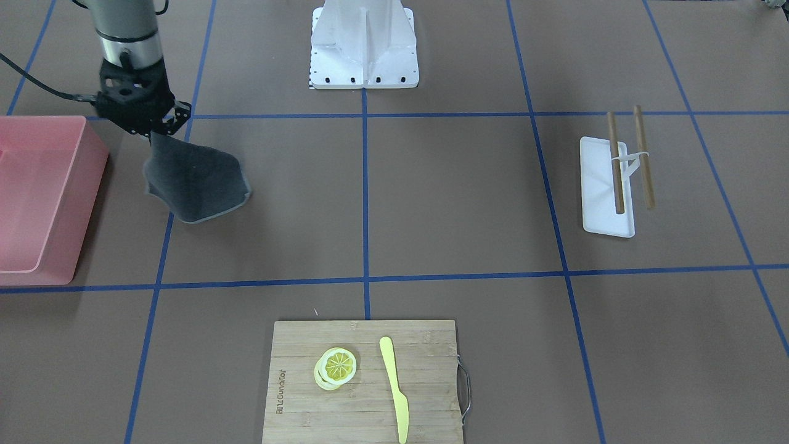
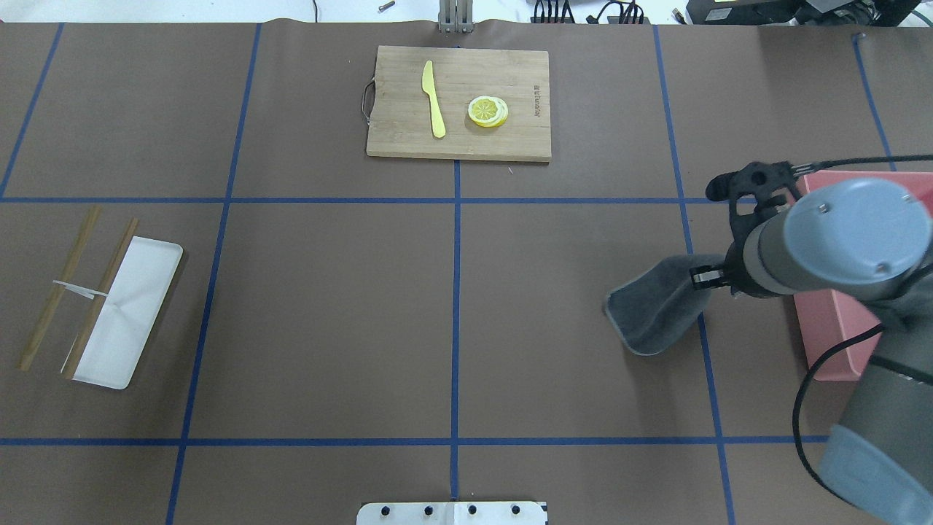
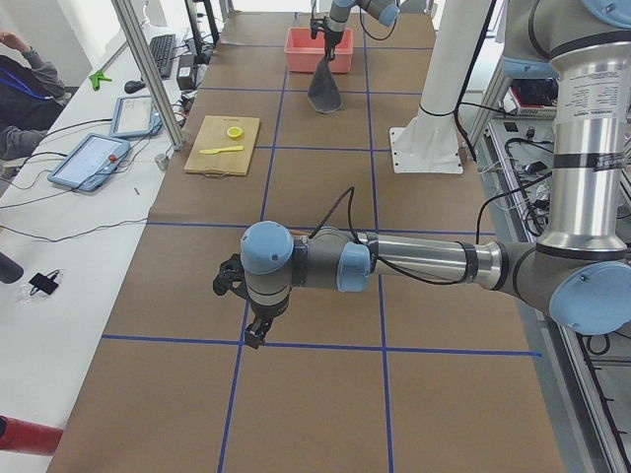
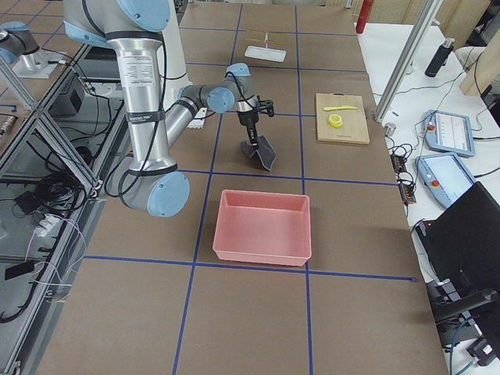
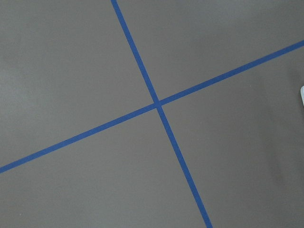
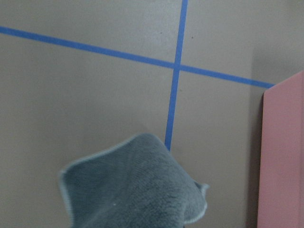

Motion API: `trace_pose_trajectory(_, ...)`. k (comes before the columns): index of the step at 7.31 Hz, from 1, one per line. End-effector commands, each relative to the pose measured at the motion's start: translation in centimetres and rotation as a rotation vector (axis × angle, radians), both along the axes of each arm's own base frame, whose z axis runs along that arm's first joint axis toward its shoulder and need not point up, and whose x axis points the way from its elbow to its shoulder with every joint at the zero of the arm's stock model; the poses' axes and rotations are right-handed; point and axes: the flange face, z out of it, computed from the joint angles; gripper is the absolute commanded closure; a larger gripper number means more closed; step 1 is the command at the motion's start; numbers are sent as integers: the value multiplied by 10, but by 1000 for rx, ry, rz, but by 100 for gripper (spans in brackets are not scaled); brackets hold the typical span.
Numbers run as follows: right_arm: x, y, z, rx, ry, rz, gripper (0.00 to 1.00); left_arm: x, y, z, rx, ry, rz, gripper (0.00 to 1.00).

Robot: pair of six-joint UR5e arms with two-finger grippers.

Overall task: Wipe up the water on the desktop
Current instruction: 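Carry the towel with the right gripper over the pink bin and release it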

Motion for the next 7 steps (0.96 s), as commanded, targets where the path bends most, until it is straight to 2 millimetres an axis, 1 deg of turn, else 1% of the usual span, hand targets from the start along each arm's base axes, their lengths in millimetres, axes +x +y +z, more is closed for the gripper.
trace_pose_trajectory(1, 106, -7, -34, 14, -65, -61, 100, 0, 1, 0, 0, 0, -1, 1)
trace_pose_trajectory(2, 141, -5, -16, 41, 6, -127, 100, 0, 1, 1, -4, 0, -1, 1)
trace_pose_trajectory(3, 179, -6, 10, 56, 36, -188, 100, 0, 0, 0, -3, 0, -2, 1)
trace_pose_trajectory(4, 220, -4, 41, 68, 59, -255, 100, 0, 0, 0, -3, 0, -2, 1)
trace_pose_trajectory(5, 247, 1, 68, 67, 78, -307, 100, 1, 0, 0, -8, 3, -6, 1)
trace_pose_trajectory(6, 274, -6, 94, 77, 81, -351, 100, 0, 0, 0, -9, 1, -8, 1)
trace_pose_trajectory(7, 299, -18, 124, 80, 66, -393, 100, 1, 0, -1, -8, 3, -9, 1)
